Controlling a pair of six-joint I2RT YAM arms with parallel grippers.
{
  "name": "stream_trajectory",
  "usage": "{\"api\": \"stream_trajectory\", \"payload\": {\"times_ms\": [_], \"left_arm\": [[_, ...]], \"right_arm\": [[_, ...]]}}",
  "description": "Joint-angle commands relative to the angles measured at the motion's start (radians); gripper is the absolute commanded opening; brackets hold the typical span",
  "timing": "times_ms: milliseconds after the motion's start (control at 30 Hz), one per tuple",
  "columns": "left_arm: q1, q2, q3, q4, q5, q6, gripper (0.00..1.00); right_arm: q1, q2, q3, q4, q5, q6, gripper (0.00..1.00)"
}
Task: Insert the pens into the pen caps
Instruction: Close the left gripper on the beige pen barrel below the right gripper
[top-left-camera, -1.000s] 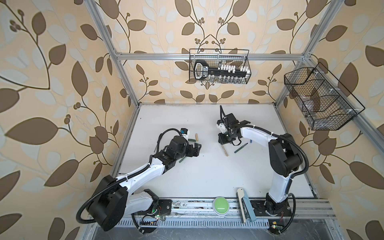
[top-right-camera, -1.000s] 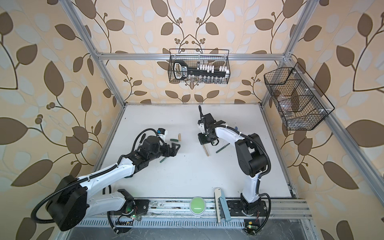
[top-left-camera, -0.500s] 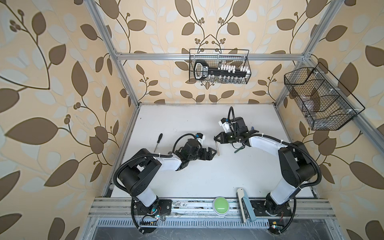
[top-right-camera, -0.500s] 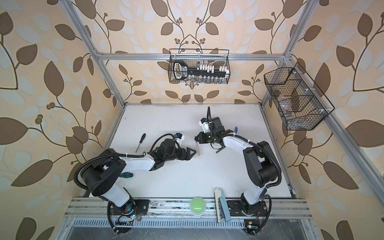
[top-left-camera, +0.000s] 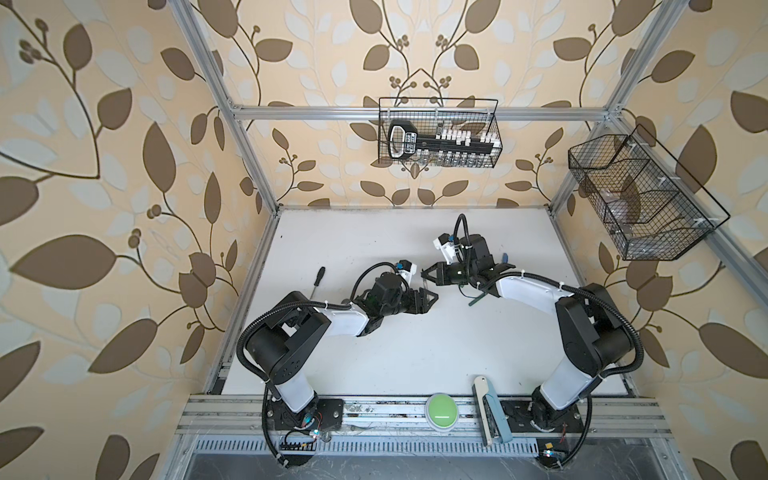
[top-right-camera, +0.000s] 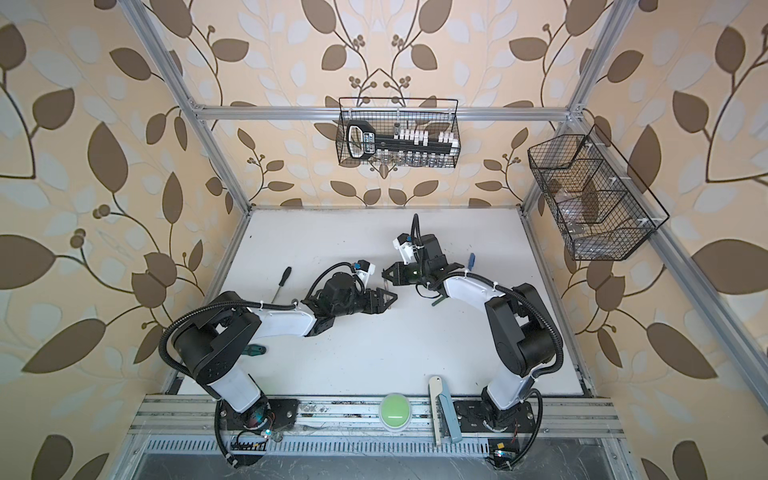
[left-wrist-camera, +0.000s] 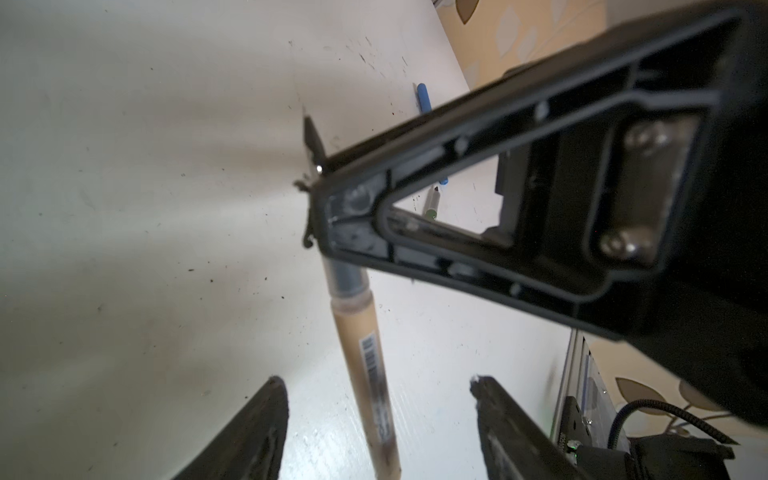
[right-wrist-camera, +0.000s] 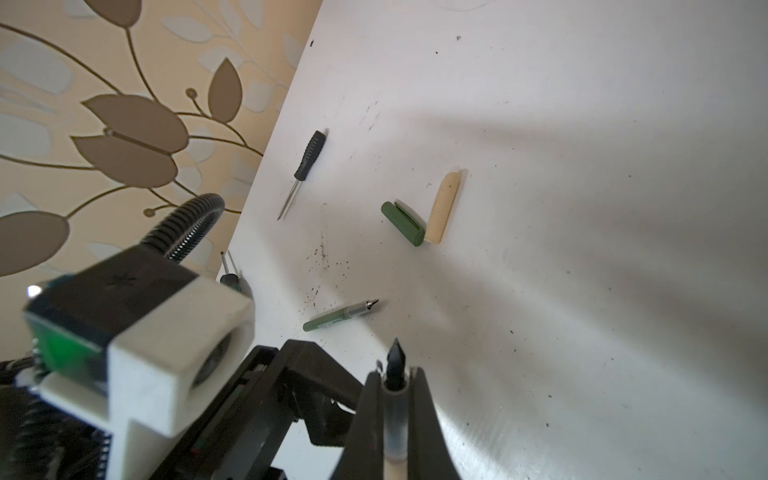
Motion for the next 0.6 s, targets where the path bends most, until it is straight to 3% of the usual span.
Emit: {"api": "stream_trajectory", "payload": {"times_ms": [0,167,567], "left_arm": [[-0.008,-0.018,0.029,0.017,0.002,0.011,0.66],[-0.008,-0.040,0.021,-0.008,-0.039,0.023,0.51],[-0.006,-0.105,-0.002,-0.051,-0.112,0.041,0.31]], "right_arm": [[0.011,-0.022,-0.009,0.035,-0.027,0.014,0.01],[0.020,-0.021,-0.019,0.051,-0.021,0.014,0.01],[0.031,0.000,-0.027,0.103,-0.039,0.041,0.01]]}}
